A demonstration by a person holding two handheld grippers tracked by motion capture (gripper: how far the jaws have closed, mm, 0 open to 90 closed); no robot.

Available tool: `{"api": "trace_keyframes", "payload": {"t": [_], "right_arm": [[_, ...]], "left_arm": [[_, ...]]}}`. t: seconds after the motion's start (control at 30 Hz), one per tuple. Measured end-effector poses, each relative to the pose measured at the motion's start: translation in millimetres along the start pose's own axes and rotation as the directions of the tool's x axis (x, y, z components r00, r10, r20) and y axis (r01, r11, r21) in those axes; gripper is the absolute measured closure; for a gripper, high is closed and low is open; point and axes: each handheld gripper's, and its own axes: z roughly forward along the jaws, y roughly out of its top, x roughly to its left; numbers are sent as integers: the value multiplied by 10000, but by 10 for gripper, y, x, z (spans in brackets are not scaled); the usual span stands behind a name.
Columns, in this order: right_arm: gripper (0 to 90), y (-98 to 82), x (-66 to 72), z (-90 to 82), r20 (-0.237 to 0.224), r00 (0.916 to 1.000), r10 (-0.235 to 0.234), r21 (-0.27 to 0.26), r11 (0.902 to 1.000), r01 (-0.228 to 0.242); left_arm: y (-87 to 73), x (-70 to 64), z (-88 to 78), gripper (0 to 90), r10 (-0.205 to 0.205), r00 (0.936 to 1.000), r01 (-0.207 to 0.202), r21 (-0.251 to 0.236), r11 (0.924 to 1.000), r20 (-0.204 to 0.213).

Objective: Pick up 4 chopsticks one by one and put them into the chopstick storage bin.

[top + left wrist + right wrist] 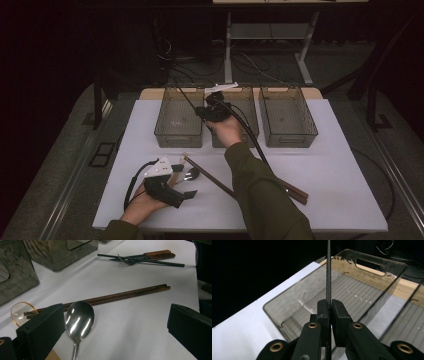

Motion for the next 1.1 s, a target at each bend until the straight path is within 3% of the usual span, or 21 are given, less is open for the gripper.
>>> {"api": "trace_keyframes", "payload": {"t": [0.23, 0.5, 0.87, 0.9, 0.97, 1.1], "right_arm": [[850, 57, 96, 219, -143, 9999, 16, 47, 10000, -16], [850, 50, 151, 444, 26, 9999, -148, 445, 9989, 147], [841, -38, 151, 563, 161, 9999, -38, 942, 9955, 23], [819, -37, 147, 566, 75, 10000, -7, 997, 9950, 0], [664, -30, 140, 561, 56, 10000, -5, 1028, 9947, -1], [566, -10, 99, 505, 379, 9993, -63, 1182, 9930, 18]], "left_arm": [[1, 7, -5, 5, -40, 10000, 40, -28, 10000, 3], [3, 8, -6, 5, 37, 10000, -37, -16, 10000, 23], [6, -2, 2, 5, 52, 10000, -52, 5, 10000, 38], [6, -2, 1, 5, 52, 10000, -52, 0, 10000, 41], [6, 1, 1, 5, 61, 10000, -61, -9, 10000, 40], [8, 5, 2, 5, 110, 9999, -110, 6, 9999, 29]]}}
